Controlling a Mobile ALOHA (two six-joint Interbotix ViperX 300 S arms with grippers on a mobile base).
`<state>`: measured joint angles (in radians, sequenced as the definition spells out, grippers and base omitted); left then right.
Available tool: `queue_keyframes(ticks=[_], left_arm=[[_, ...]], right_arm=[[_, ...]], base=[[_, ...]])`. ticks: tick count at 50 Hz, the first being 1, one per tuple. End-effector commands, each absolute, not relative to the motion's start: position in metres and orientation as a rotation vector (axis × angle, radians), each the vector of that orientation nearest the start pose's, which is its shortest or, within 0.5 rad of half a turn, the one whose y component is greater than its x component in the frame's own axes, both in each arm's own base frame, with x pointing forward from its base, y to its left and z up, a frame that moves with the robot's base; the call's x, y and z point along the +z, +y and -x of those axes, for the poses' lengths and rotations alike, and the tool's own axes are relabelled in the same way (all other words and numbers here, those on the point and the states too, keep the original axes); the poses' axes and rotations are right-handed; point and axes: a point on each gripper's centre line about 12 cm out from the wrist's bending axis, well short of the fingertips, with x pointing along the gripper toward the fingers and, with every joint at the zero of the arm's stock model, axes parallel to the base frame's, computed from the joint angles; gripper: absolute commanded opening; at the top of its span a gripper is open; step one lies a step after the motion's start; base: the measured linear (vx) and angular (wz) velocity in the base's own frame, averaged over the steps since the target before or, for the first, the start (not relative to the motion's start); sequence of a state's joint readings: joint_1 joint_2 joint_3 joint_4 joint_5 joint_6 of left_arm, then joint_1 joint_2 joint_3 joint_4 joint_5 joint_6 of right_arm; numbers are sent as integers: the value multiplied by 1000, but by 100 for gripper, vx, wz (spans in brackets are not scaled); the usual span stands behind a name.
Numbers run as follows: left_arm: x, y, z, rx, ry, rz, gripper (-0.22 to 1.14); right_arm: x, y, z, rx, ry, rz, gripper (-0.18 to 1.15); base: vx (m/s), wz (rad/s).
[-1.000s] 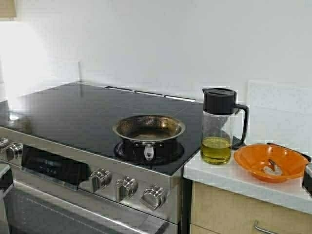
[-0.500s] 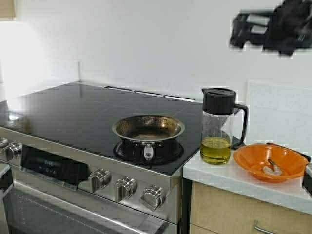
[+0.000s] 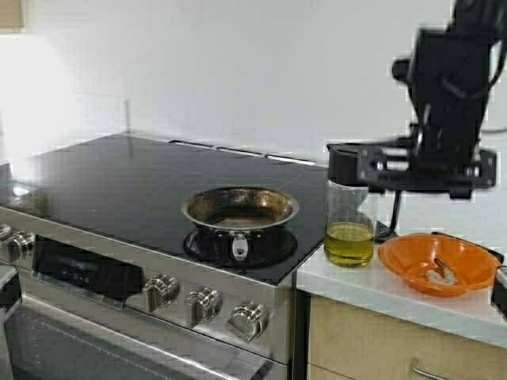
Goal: Add oil to the pan and cook the shrimp and serve it
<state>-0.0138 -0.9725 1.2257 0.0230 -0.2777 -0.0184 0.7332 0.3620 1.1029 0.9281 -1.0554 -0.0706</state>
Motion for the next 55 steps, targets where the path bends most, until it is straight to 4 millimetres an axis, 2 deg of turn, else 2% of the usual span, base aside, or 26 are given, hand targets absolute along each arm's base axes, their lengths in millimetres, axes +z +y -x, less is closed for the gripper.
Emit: queue_keyframes(ticks=[1,12,19,27,35,47,55], left_arm=[[277,-3,-195,-18,-35,1,2],[275,-3,-195,-20,-32,1,2],[274,-3,-195,-20,-29,-1,2],[274,-3,-195,-20,-28,-2,2],[271,-3,-194,-20,-23,-1,2],[271,-3,-194,-18,-21,-1,2],[270,-3,-194,-20,-18,-1,2]], right_arm=[[27,117,-253,-165,430,-70,103],[8,123,-265,-181,389,-24,103],[-3,120,-274,-210,381,-14,103],[-8,110,-288,-253,367,-26,102],[-10,115,-304,-214,349,-34,102],[-14,104,-321,-255,333,-52,102],[-13,106,-331,-232,315,-58,102]], base=[[0,0],[0,0],[0,0],[0,0],[0,0],[0,0],[0,0]])
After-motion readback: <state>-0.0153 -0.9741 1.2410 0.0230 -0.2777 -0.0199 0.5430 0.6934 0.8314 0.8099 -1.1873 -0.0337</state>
